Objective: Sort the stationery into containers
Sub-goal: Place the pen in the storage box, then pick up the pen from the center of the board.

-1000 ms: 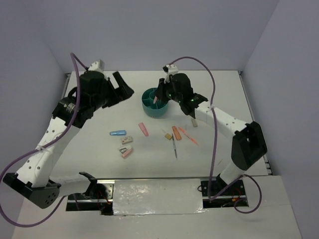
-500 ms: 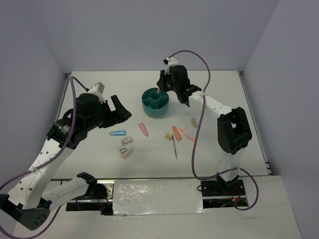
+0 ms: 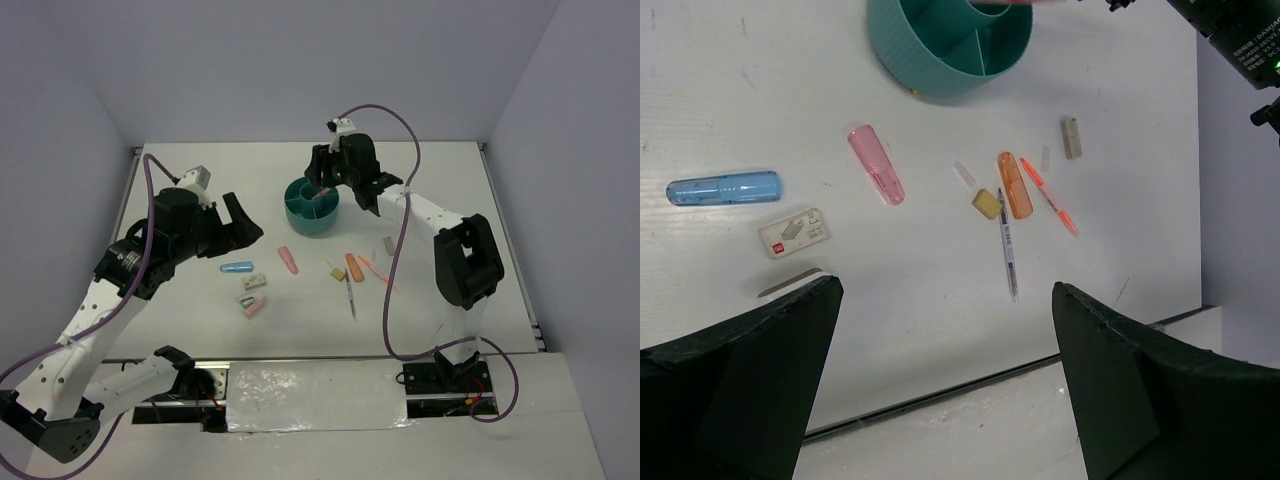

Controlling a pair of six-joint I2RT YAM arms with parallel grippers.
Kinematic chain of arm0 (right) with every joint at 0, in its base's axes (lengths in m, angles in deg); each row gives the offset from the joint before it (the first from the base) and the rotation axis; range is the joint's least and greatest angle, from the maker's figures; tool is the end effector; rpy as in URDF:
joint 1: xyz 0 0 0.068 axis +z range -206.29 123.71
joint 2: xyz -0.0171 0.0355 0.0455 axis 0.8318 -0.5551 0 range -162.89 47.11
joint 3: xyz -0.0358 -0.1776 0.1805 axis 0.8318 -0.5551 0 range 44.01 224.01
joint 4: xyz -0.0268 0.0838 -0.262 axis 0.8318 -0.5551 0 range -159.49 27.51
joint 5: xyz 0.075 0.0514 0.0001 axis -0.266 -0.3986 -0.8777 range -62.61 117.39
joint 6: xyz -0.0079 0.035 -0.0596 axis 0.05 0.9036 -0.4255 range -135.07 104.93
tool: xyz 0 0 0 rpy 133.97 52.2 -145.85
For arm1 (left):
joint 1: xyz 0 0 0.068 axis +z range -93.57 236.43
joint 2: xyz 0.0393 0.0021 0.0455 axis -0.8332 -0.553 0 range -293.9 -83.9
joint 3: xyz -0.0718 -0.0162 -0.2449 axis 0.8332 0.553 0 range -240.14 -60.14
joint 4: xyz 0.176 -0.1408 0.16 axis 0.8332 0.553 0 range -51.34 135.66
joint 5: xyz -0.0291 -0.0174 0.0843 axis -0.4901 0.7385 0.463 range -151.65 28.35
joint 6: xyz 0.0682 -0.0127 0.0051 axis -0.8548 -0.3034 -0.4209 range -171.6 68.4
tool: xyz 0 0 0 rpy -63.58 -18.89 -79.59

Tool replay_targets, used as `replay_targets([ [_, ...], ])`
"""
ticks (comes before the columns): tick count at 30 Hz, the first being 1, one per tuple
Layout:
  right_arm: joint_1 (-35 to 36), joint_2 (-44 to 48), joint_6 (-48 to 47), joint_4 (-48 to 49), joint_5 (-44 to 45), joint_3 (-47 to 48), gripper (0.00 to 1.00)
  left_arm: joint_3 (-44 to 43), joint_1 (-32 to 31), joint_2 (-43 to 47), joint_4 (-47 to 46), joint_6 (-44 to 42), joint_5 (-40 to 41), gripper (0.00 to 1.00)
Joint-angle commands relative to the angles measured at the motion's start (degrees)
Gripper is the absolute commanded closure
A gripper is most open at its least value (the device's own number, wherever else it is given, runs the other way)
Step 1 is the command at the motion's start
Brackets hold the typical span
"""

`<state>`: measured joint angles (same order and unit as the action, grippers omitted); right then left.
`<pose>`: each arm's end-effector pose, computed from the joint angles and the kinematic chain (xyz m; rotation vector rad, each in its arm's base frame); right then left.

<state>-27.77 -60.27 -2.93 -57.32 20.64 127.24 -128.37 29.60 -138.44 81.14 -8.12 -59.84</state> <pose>0.4181 0.2347 0.2542 -0.3574 1.9110 0.5888 0.2068 -0.1026 0.3713 -0.3317 2.1274 -0.7056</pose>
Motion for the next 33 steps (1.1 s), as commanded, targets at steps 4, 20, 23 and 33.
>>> replay_targets([
  [4, 0.23, 6.46, 0.16, 1.60, -0.03, -2.18, 0.35, -0.86, -0.07, -0.47, -1.70, -2.09, -0.31, 0.01],
  [20, 1.89, 30.37, 6.85, -33.27, 10.17, -21.25, 0.53, -9.38, -0.15, -7.94, 5.59, -5.34, 2.77, 0.01],
  [23, 6.10, 31.70, 6.14, -38.01, 10.95, -23.98, 0.50, -10.00, -0.07, -9.52, 6.65, -5.43, 2.33, 0.01],
  [33, 15.69, 27.57, 14.13, -42.79, 16.85, -27.85, 0.57, -8.33, -0.07, -12.34, 5.07, -4.64, -0.75, 0.01],
])
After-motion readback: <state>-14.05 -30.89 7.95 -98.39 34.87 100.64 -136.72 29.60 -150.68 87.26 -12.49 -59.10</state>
